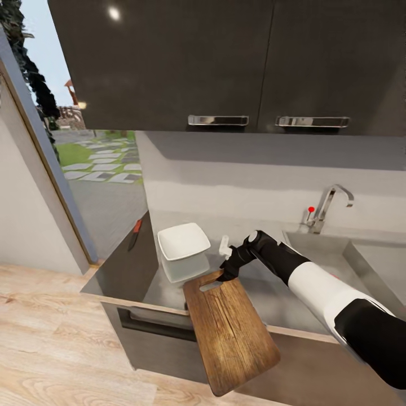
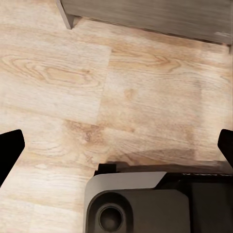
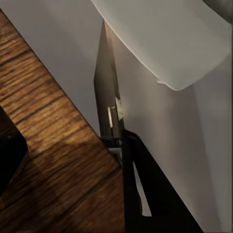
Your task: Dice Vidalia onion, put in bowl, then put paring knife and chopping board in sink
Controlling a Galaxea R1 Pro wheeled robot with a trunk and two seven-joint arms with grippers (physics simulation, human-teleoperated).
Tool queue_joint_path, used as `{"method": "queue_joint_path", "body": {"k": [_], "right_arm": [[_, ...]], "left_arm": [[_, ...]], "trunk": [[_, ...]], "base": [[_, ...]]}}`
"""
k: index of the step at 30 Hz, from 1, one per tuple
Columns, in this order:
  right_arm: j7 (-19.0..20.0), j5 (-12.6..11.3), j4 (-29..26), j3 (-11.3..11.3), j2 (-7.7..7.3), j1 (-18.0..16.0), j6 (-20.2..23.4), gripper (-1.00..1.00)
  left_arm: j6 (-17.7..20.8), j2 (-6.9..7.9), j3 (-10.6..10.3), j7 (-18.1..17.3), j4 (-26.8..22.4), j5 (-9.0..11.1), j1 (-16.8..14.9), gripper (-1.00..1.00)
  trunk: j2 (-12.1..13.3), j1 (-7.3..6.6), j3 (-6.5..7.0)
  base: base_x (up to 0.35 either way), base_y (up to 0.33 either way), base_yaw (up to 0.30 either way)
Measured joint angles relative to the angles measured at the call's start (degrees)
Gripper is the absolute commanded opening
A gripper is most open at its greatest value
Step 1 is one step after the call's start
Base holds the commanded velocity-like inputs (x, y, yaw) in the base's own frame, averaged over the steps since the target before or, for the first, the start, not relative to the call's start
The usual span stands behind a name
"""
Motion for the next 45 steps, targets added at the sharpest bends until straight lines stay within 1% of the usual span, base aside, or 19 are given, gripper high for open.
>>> {"method": "queue_joint_path", "body": {"k": [19,26,33,38,41,42,45], "right_arm": [[-0.26,0.02,0.07,-0.07,-0.09,0.0,0.17,-1.0],[-0.31,0.01,0.05,-0.11,-0.05,0.0,0.87,-1.0],[-0.35,0.01,0.07,-0.19,-0.16,0.0,1.72,-1.0],[-0.59,0.0,0.07,-0.25,-0.19,0.0,4.5,-1.0],[-0.66,0.02,0.07,-0.25,-0.73,0.0,4.82,-1.0],[-0.65,0.06,0.07,-0.27,-1.17,-0.01,4.81,-1.0],[-0.6,0.05,0.06,-1.73,-1.95,-0.01,4.97,-1.0]], "left_arm": [[-0.12,0.03,0.08,0.0,-0.25,0.0,0.05,1.0],[-2.8,0.06,0.01,0.0,-0.28,0.07,0.04,1.0],[-3.32,0.06,0.0,-0.07,-0.28,0.08,0.04,1.0],[-3.34,0.07,0.0,-0.08,-0.2,0.08,0.03,1.0],[-3.31,0.07,0.0,-0.08,-0.17,0.08,0.04,1.0],[-3.32,0.07,0.0,-0.08,-0.18,0.08,0.04,1.0],[-3.35,0.06,0.0,-0.08,-0.16,0.08,0.04,1.0]], "trunk": [[0.0,0.0,1.7],[0.01,0.0,1.79],[0.01,0.0,1.8],[0.01,0.0,1.8],[0.01,0.0,1.8],[0.01,0.0,1.8],[0.01,0.0,1.8]], "base": [[0.0,0.0,0.0],[0.0,0.0,0.0],[0.0,0.0,0.0],[0.0,0.0,0.0],[0.0,0.0,0.0],[0.0,0.0,0.0],[0.0,0.0,0.0]]}}
